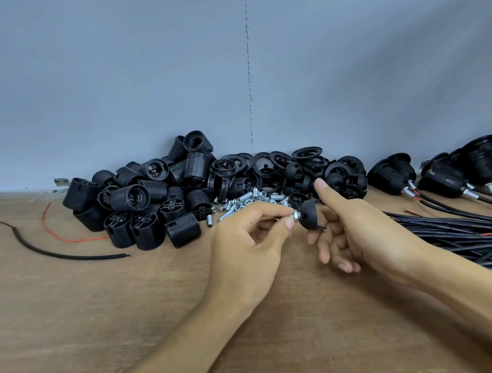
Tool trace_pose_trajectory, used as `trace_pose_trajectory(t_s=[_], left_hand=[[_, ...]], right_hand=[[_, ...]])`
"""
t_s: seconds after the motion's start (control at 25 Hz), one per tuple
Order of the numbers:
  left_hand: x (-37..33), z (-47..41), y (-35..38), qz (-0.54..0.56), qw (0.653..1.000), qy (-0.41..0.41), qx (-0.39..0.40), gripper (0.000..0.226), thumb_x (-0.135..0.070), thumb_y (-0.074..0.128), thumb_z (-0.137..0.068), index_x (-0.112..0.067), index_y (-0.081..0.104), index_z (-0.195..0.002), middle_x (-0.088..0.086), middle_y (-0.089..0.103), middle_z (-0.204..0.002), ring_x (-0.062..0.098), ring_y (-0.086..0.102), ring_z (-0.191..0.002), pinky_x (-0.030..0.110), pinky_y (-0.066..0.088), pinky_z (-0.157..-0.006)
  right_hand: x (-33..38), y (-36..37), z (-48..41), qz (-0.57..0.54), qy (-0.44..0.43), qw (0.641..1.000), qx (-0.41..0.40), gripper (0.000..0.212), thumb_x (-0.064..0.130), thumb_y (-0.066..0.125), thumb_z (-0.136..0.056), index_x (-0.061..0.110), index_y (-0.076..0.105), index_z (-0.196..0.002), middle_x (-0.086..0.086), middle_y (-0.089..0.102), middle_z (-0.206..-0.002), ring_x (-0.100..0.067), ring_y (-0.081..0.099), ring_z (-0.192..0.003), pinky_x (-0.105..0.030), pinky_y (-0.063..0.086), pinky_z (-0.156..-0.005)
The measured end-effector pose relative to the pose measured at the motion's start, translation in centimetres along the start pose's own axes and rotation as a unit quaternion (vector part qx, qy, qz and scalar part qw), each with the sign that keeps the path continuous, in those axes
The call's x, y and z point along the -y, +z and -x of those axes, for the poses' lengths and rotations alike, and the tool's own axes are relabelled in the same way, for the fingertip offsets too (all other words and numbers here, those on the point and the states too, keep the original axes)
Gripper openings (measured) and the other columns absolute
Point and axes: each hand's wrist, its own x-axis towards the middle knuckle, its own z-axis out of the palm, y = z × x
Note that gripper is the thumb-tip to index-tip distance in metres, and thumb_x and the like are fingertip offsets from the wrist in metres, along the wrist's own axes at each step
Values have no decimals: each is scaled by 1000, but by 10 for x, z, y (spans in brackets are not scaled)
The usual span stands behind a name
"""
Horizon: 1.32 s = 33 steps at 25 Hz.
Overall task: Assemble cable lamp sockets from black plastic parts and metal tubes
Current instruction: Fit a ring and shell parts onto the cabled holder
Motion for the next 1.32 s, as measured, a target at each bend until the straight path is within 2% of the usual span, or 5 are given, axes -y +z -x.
trace_pose_trajectory(t_s=[0.44, 0.64, 0.76, 0.92, 1.32], left_hand=[[-1, -4, -3, -6, 999, -26, -26, 28, -4, 76, -87, -32, 77, -84, -12, 77, -80, 6, 73, -79, 29, 59, -79], [-1, -3, -1, 17, 999, -42, -3, 22, -3, 74, -89, -24, 79, -86, -6, 77, -79, 9, 72, -73, 24, 58, -74], [-3, -1, 1, 45, 998, -46, 11, 21, 0, 73, -89, -21, 79, -87, -2, 77, -79, 11, 73, -71, 19, 56, -70], [-5, -2, 0, 67, 996, -51, -14, 23, -1, 73, -89, -22, 78, -85, -1, 77, -76, 11, 73, -71, 18, 56, -68], [-4, -3, 0, 56, 995, -76, -7, 22, 0, 73, -89, -21, 77, -83, -1, 77, -75, 10, 72, -67, 17, 55, -65]], right_hand=[[3, -2, 6, -11, -112, 993, 41, 64, 72, 38, -93, 21, 78, -99, -5, 51, -51, -13, 34, -37, -21, 29, -40], [9, 3, 13, 28, -142, 989, 8, 46, 59, 40, -100, 41, 77, -79, -32, 45, -58, -9, 29, -35, -20, 29, -40], [10, 1, 14, 37, -114, 993, -9, 40, 64, 39, -97, 46, 75, -103, -11, 36, -45, -12, 27, -38, -21, 27, -42], [8, 0, 13, 101, -77, 992, 17, 69, 77, 34, -92, 29, 74, -63, -1, 34, -40, -13, 29, -38, -25, 27, -45], [4, -3, 9, 49, -143, 988, -19, 50, 65, 43, -98, 28, 76, -107, 1, 37, -44, -12, 30, -39, -21, 30, -42]])
